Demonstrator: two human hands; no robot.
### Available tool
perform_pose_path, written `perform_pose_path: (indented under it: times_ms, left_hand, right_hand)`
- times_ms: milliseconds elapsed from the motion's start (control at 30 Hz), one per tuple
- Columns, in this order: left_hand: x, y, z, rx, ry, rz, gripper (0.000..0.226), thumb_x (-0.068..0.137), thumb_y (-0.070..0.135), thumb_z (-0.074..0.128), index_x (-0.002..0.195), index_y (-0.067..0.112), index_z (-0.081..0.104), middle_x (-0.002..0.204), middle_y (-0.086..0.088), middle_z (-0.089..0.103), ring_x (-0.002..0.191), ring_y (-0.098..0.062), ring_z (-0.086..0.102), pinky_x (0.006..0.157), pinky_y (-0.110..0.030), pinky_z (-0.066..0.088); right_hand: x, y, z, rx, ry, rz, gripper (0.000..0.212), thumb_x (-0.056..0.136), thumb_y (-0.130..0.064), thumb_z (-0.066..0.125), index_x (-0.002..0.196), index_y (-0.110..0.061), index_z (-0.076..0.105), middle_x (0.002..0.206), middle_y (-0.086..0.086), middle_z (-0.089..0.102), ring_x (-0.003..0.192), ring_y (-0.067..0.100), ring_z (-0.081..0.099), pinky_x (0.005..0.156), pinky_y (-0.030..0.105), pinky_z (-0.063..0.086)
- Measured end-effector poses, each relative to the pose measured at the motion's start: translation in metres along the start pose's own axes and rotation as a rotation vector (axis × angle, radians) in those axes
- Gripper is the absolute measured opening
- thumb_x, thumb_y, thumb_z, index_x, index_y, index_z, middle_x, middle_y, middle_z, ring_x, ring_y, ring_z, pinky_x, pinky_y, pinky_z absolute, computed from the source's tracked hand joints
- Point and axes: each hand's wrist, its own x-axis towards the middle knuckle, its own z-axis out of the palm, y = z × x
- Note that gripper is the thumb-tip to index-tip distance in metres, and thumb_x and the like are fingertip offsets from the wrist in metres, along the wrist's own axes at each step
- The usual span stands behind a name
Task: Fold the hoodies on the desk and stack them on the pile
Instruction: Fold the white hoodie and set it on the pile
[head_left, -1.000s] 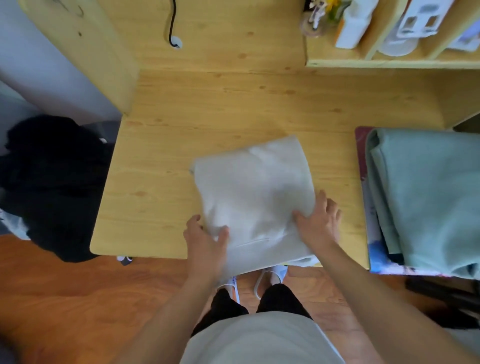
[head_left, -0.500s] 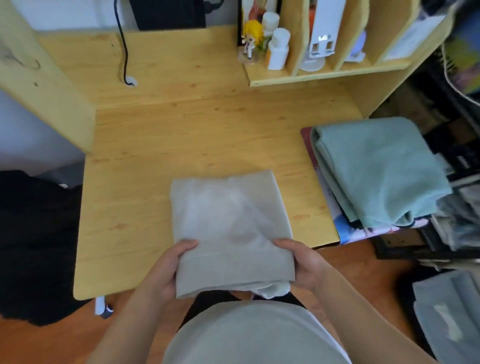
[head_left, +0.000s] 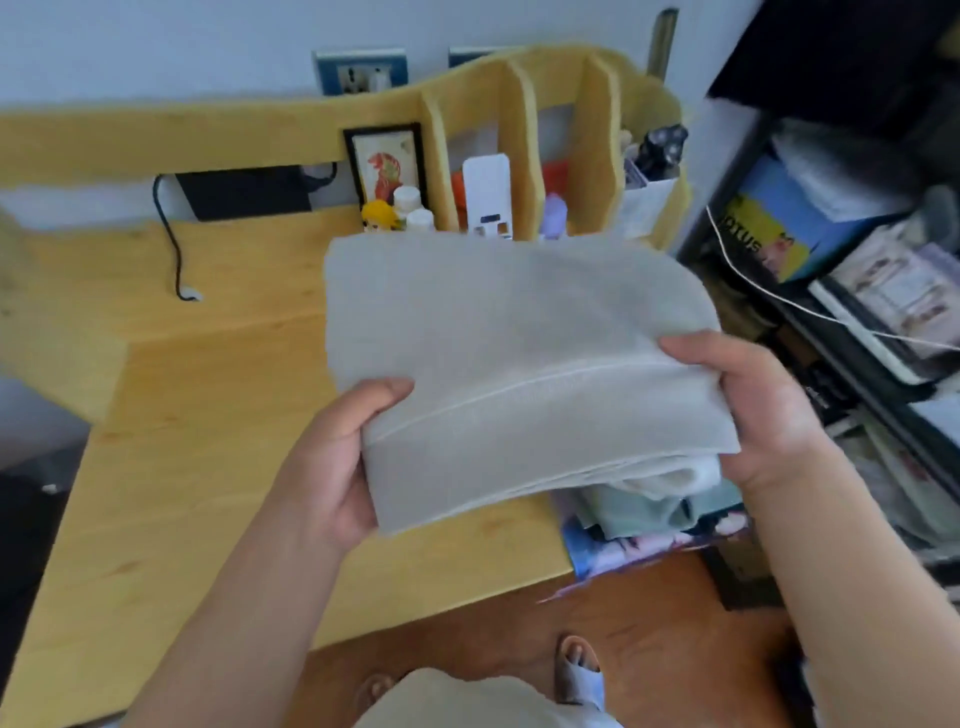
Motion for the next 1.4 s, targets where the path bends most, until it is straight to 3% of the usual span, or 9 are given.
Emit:
perform_pose_path:
  times_ms: [233,500,767,900,1000,1100,1200,1300,1400]
  left_hand:
    - [0.074,-0.053,0.138,-0.034,-0.114,0.161,0.037,0.076,0.014,0.061,0.112,0.008,0.069,0.100,-0.010,0.076,0.085,-0.024,0.074,0.070,-0.036,0.062]
    - [0.168,-0.232,0.115,0.115,0.474,-0.400,0.041,0.094,0.035,0.069,0.124,0.008,0.062,0.102,-0.013,0.076,0.089,-0.030,0.075,0.068,-0.041,0.061]
    - [0.181,-0.232,0.125,0.300,0.570,-0.270,0.045,0.085,0.016,0.069,0.128,0.007,0.059,0.115,-0.015,0.070,0.098,-0.034,0.069,0.081,-0.041,0.056]
    - [0.174,-0.223,0.135,1.142,0.698,0.115,0.079,0.091,0.027,0.064,0.159,0.017,0.026,0.154,-0.018,0.033,0.140,-0.039,0.036,0.112,-0.046,0.036]
    - [0.200,-0.201,0.155,1.694,0.637,0.560,0.065,0.096,0.042,0.047,0.158,0.026,0.034,0.162,-0.016,0.028,0.148,-0.041,0.024,0.120,-0.055,0.026]
    - [0.254,-0.187,0.160,1.858,0.616,0.482,0.059,0.101,0.049,0.036,0.157,0.032,0.035,0.167,-0.012,0.023,0.152,-0.044,0.016,0.120,-0.062,0.020]
    - [0.287,-0.210,0.138,1.857,0.670,0.299,0.058,0.102,0.055,0.030,0.156,0.036,0.033,0.169,-0.007,0.018,0.155,-0.041,0.007,0.107,-0.066,0.037]
    - [0.296,-0.238,0.124,1.838,0.689,0.340,0.058,0.103,0.052,0.032,0.157,0.032,0.036,0.168,-0.012,0.020,0.155,-0.043,0.005,0.097,-0.058,0.050]
    - [0.303,-0.243,0.117,1.839,0.678,0.447,0.059,0.104,0.050,0.031,0.157,0.027,0.039,0.167,-0.018,0.022,0.154,-0.047,0.006,0.114,-0.056,0.035]
  right_hand:
    - [0.021,-0.091,-0.143,-0.162,-0.027,-0.186,0.035,0.090,-0.013,0.047,0.119,-0.012,0.066,0.100,0.006,0.075,0.087,0.023,0.074,0.066,0.033,0.061]
    - [0.120,0.059,-0.289,-0.472,0.269,0.315,0.038,0.092,-0.016,0.069,0.128,-0.005,0.064,0.108,0.014,0.076,0.097,0.032,0.073,0.090,0.046,0.058]
    - [0.128,0.041,-0.283,-0.636,0.359,0.149,0.024,0.089,-0.025,0.070,0.112,-0.020,0.066,0.107,0.006,0.072,0.097,0.029,0.068,0.093,0.053,0.055]
    - [0.126,0.044,-0.279,-0.996,0.457,0.183,0.045,0.091,-0.024,0.063,0.133,-0.017,0.050,0.122,0.010,0.058,0.103,0.032,0.057,0.090,0.042,0.048]
    - [0.144,0.042,-0.254,-1.278,0.466,-0.313,0.055,0.088,-0.011,0.060,0.141,-0.008,0.045,0.140,0.020,0.046,0.125,0.040,0.042,0.105,0.049,0.036]
    - [0.197,0.038,-0.221,-1.555,0.316,-0.587,0.057,0.096,-0.032,0.050,0.149,-0.013,0.042,0.157,0.018,0.035,0.144,0.041,0.029,0.119,0.051,0.024]
    - [0.248,0.054,-0.233,-1.790,0.187,-0.302,0.062,0.104,-0.053,0.018,0.161,-0.028,0.017,0.170,0.002,0.005,0.155,0.035,-0.002,0.125,0.053,0.005]
    - [0.263,0.079,-0.261,-1.770,0.206,-0.240,0.064,0.102,-0.058,0.010,0.161,-0.034,0.007,0.169,-0.009,-0.006,0.155,0.031,-0.010,0.124,0.053,0.014]
    - [0.263,0.087,-0.261,-1.699,0.257,-0.298,0.061,0.103,-0.055,0.016,0.160,-0.034,0.015,0.169,-0.010,0.000,0.155,0.030,-0.004,0.118,0.054,0.024]
